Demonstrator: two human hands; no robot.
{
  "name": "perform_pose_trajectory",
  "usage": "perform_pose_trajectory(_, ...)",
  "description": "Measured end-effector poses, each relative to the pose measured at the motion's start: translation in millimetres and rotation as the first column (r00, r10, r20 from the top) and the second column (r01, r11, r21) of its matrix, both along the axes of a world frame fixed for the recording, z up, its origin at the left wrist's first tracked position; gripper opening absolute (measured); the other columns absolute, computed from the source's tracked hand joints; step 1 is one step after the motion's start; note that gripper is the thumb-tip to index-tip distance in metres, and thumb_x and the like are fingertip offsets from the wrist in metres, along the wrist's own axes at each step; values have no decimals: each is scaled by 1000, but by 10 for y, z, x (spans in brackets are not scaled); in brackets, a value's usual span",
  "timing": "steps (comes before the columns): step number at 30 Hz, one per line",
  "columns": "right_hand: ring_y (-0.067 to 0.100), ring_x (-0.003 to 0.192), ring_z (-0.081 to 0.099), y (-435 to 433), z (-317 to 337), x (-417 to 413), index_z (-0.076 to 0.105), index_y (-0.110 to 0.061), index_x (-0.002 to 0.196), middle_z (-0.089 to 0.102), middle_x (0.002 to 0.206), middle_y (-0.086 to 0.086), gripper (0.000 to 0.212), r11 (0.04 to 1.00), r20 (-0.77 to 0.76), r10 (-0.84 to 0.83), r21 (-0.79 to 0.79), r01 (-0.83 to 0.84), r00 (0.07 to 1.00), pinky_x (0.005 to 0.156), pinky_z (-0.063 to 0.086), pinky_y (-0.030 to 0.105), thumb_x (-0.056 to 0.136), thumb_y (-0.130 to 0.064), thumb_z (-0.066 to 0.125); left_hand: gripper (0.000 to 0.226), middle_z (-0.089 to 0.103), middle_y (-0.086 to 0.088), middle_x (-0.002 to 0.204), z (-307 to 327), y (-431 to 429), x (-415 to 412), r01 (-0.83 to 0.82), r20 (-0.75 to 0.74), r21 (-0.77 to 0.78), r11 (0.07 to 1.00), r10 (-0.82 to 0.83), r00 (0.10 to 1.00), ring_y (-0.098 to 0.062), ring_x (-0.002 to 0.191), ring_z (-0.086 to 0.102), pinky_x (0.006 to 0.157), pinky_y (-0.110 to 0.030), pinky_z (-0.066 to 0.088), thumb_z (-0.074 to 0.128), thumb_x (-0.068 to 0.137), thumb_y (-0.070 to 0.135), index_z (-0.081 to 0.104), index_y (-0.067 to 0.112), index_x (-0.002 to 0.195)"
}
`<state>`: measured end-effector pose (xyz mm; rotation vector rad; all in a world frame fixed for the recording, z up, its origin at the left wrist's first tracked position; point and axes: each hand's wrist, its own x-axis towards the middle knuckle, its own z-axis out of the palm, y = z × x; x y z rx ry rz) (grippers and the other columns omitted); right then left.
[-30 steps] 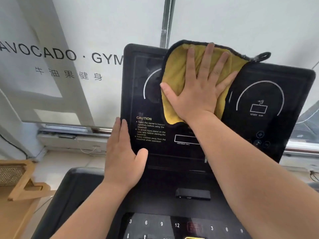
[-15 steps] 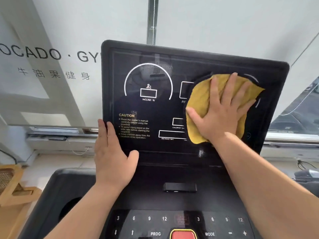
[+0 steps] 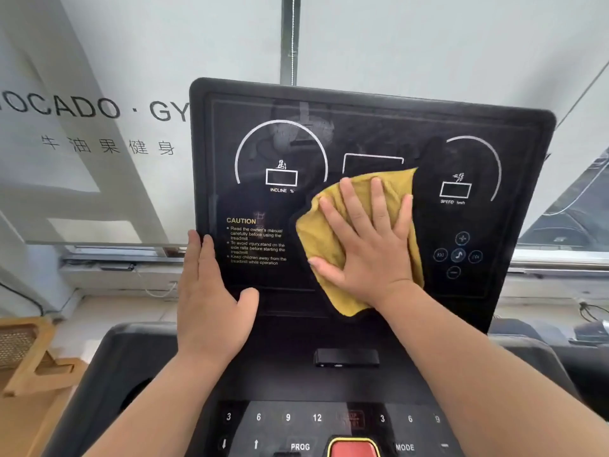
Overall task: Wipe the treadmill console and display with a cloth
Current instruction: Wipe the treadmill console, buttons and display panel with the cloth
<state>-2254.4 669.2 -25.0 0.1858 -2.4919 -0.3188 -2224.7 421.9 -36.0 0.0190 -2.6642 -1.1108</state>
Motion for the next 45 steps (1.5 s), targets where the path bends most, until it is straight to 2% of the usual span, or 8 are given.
perform_pose_trajectory(6, 50, 155, -12, 136, 934, -447, -9, -29, 164, -13, 172, 15, 102, 830, 13, -396, -422, 364, 918, 115, -1, 79, 87, -88, 23, 96, -3, 17, 167, 22, -68, 11, 44, 19, 25, 999, -45, 999, -7, 154, 3, 116, -23, 10, 68, 83, 17, 12, 23, 160)
perform_pose_trajectory(12, 46, 156, -11, -892, 937, -722, -1, -30, 166, -9, 173, 10, 94, 954, -60, -189, -248, 169, 980, 116, -5, 77, 91, -83, 22, 95, -2, 15, 167, 6, -82, 2, 45, -2, 29, 999, -45, 999, -6, 153, 3, 115, -21, 10, 68, 82, 16, 14, 19, 160)
perform_pose_trajectory(16, 48, 156, -5, -580, 746, -586, 6, -36, 165, -1, 174, 9, 86, 988, -73, -93, -128, 83, 993, 118, -1, 74, 94, -80, 27, 96, 6, 10, 168, -45, -77, -10, 12, -29, 36, 999, -11, 1000, -9, 153, 7, 118, -27, 13, 69, 80, 11, 16, 18, 159)
perform_pose_trajectory(21, 56, 153, -6, 398, 737, -339, 2, -36, 164, -5, 172, 18, 98, 828, -37, -397, -446, 340, 917, 115, 2, 79, 86, -88, 31, 100, 0, 8, 169, 1, 40, -7, -1, -23, 76, 997, 3, 1000, 3, 149, -4, 120, -24, 1, 66, 82, 12, 5, 21, 160)
perform_pose_trajectory(26, 55, 153, -11, -51, 888, -493, -4, -31, 165, -10, 171, 21, 101, 745, -16, -461, -551, 377, 887, 116, -1, 78, 86, -88, 23, 97, 1, 5, 169, 17, 8, -30, -7, -13, 60, 998, 8, 1000, -7, 153, -2, 125, -34, 1, 64, 83, 11, 5, 18, 160)
perform_pose_trajectory(32, 47, 156, -11, -1051, 743, -629, 3, -34, 165, -7, 173, 10, 93, 975, -31, -114, -194, 106, 993, 118, -7, 74, 90, -84, 25, 93, 9, -1, 168, -45, -12, -48, -17, -56, 59, 998, 20, 998, -12, 154, 5, 125, -34, 7, 63, 82, 9, 12, 14, 160)
perform_pose_trajectory(37, 40, 159, 2, -612, 550, -483, 19, -37, 164, 8, 174, 2, 86, 996, -67, 81, -14, -82, 994, 122, 1, 68, 92, -80, 37, 92, 17, -6, 166, -78, 22, -75, -57, -99, 82, 995, 65, 993, -17, 153, 11, 122, -31, 8, 66, 80, 2, 19, 11, 159)
perform_pose_trajectory(45, 50, 156, -1, 450, 450, -150, 9, -32, 166, 2, 173, 13, 97, 828, -41, -391, -452, 332, 920, 118, 4, 76, 89, -84, 34, 91, 12, 5, 168, -113, -134, -59, 17, -37, 77, 997, -15, 999, -4, 153, 5, 124, -28, 5, 61, 84, 4, 12, 18, 160)
